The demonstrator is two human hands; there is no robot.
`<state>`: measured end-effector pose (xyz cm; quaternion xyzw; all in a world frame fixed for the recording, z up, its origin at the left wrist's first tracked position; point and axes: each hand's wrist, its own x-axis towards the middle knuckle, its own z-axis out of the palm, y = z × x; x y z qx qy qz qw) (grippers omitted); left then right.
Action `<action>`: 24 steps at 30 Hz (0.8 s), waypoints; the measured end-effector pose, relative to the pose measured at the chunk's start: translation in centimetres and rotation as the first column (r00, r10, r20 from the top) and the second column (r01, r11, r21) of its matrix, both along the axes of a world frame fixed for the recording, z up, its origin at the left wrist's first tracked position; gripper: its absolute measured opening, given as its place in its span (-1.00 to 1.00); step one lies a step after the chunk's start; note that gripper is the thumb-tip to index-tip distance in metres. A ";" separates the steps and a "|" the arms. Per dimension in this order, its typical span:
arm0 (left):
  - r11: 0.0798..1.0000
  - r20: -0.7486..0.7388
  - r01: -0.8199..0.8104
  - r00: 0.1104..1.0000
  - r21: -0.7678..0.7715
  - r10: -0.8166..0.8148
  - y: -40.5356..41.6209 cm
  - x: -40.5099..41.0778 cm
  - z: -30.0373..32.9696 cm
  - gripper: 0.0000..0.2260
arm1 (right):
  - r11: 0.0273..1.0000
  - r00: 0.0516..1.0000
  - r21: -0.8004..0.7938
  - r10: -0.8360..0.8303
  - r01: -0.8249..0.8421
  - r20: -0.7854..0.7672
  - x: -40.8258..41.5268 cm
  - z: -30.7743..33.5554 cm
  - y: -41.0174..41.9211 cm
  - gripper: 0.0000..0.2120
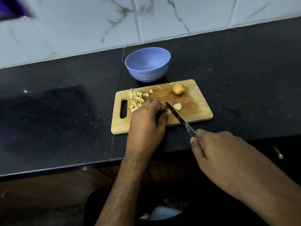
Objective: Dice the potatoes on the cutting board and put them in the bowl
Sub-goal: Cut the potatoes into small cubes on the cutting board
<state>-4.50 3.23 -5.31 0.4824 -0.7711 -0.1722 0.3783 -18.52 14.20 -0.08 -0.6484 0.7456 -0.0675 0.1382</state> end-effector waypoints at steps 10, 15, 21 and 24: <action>0.999 0.030 0.018 0.999 -0.045 -0.016 0.0 -0.2 0.0 -0.94 | 0.999 0.999 0.011 0.049 -0.049 -0.011 -0.4 -1.1 -2.2 -0.71; 0.999 -0.004 -0.045 0.999 -0.023 0.045 0.1 -0.1 0.2 -0.93 | 0.997 0.998 0.063 0.055 -0.052 -0.041 -0.6 -0.7 -1.1 -0.75; 0.996 -0.047 -0.093 0.994 0.006 0.094 0.2 0.0 0.1 -0.92 | 0.998 0.996 0.069 0.019 -0.013 -0.086 -0.4 -0.2 0.2 -0.67; 0.996 -0.010 -0.086 0.996 -0.013 0.086 0.4 -0.1 0.2 -0.94 | 0.998 0.998 0.060 0.005 -0.001 -0.061 -0.5 0.2 0.4 -0.67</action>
